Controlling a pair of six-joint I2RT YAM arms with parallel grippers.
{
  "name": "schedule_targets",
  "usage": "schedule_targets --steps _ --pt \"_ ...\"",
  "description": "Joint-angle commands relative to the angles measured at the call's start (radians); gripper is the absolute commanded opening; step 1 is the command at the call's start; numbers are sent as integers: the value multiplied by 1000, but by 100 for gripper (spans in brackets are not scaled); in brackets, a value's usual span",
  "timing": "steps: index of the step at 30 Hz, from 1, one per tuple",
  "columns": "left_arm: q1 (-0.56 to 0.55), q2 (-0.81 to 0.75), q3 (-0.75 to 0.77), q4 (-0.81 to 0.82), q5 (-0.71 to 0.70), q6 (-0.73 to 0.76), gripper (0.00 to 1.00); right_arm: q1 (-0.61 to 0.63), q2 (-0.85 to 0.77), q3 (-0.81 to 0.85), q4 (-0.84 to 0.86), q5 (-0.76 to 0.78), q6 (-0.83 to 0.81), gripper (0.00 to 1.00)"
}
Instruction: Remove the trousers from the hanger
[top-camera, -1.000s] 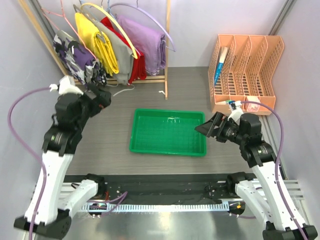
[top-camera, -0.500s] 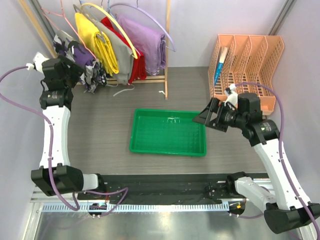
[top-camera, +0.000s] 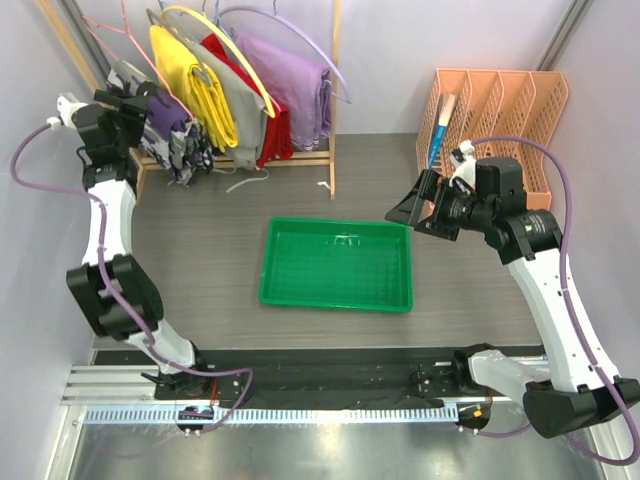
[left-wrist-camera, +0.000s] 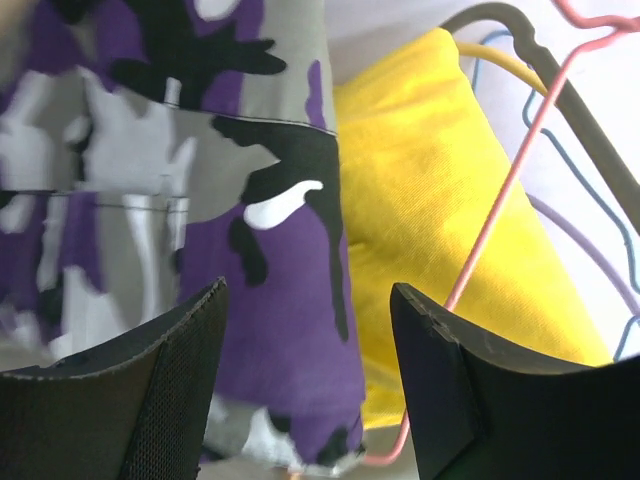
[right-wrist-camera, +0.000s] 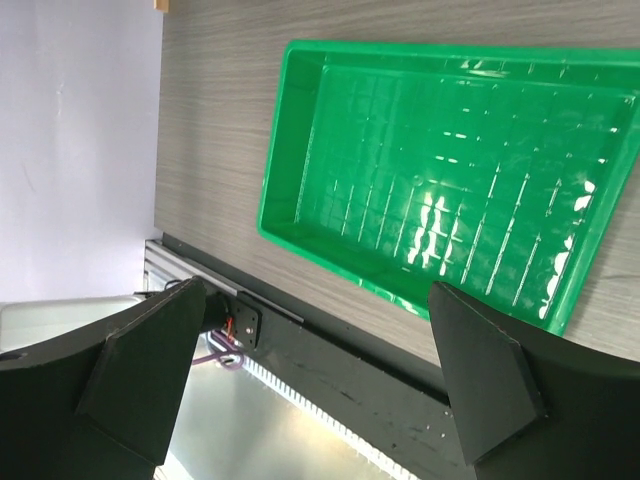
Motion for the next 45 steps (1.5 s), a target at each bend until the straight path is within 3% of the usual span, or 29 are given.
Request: schedule_targets --steps 1,8,11,13,17,21,26,39,45 --pt "1 99 82 306 190 -141 68 4 28 75 10 29 -22 100" --pt "-1 184 80 551 234 -242 71 3 40 100 7 41 -25 100" --pt "1 196 86 598 240 -274 63 4 31 103 4 49 -28 100" --pt "1 181 74 579 232 -281 61 6 28 110 -2 55 -30 100" --pt "1 126 17 579 206 -265 64 4 23 121 -12 63 -34 100" --pt "-2 178 92 572 252 -274 73 4 25 132 -19 59 -45 100" --pt "-7 238 166 578 249 -288 76 4 20 149 -26 59 -48 100" --pt "-25 397 371 558 232 -337 68 4 -1 186 -52 78 -31 100" --pt "-47 416 414 575 228 -363 58 4 -6 184 -59 75 -25 100"
